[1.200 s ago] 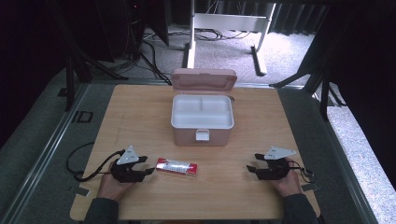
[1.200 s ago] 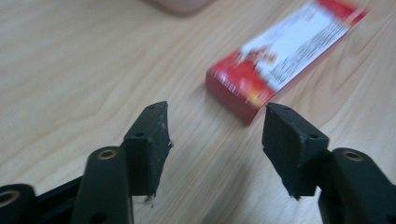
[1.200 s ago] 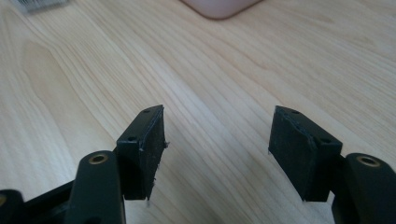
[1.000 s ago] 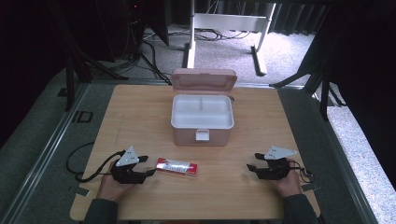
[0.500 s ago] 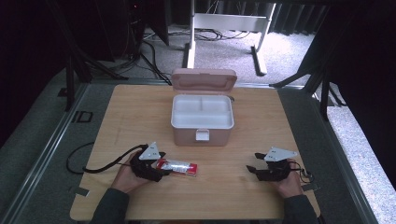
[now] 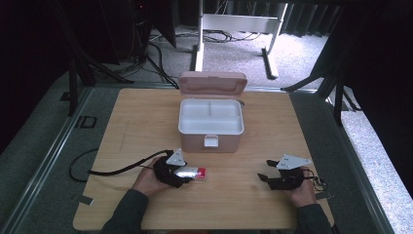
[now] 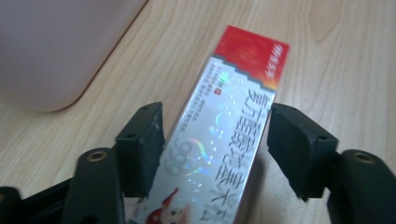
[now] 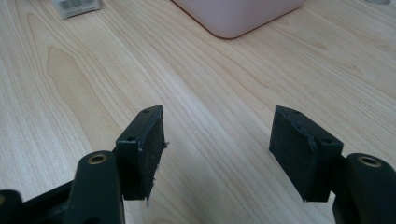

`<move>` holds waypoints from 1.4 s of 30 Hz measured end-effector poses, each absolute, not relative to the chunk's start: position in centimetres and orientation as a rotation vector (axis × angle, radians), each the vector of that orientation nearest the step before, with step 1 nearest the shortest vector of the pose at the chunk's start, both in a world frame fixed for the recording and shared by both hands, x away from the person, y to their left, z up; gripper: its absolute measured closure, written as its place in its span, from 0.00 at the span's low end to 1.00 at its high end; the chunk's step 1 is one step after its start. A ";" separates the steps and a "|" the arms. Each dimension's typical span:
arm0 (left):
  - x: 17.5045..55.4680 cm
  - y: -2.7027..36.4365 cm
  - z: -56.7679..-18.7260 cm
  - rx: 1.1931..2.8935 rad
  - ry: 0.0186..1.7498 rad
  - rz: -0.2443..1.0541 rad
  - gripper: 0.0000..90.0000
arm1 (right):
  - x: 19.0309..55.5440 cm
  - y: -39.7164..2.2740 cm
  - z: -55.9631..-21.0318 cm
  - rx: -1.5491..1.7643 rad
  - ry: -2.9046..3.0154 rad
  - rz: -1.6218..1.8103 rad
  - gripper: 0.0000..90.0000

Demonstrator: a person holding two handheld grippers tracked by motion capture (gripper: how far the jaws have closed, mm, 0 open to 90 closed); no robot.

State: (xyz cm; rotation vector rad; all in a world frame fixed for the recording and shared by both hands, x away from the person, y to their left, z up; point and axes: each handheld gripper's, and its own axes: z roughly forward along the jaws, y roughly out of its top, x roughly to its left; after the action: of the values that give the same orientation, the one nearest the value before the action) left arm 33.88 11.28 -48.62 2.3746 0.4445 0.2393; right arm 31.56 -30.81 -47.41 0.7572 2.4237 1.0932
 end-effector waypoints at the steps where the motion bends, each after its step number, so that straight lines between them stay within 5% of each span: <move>1: 33.9 11.3 -48.6 2.375 0.444 0.239 0.49 | 31.6 -30.8 -47.4 0.757 2.424 1.093 0.39; 4: 33.9 11.9 -48.6 2.351 0.496 0.235 0.56 | 31.6 -30.9 -47.4 0.761 2.420 1.088 0.39; 24: 31.1 22.6 -48.8 2.290 0.808 0.355 0.56 | 31.6 -30.7 -47.2 0.766 2.416 1.077 0.39; 30: 30.9 23.3 -48.7 2.295 0.828 0.367 0.56 | 31.7 -30.6 -47.3 0.767 2.420 1.063 0.39; 34: 30.9 23.4 -48.1 2.232 0.818 0.361 0.41 | 31.7 -30.5 -47.1 0.773 2.412 1.056 0.39; 42: 33.3 21.9 -43.4 2.193 0.749 0.399 0.46 | 32.6 -28.9 -46.1 0.765 2.394 1.031 0.42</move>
State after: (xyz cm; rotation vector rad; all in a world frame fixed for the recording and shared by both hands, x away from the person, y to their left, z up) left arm 33.33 21.91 -43.35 2.1929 0.7493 0.3993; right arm 32.61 -28.94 -46.05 0.7648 2.3942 1.0315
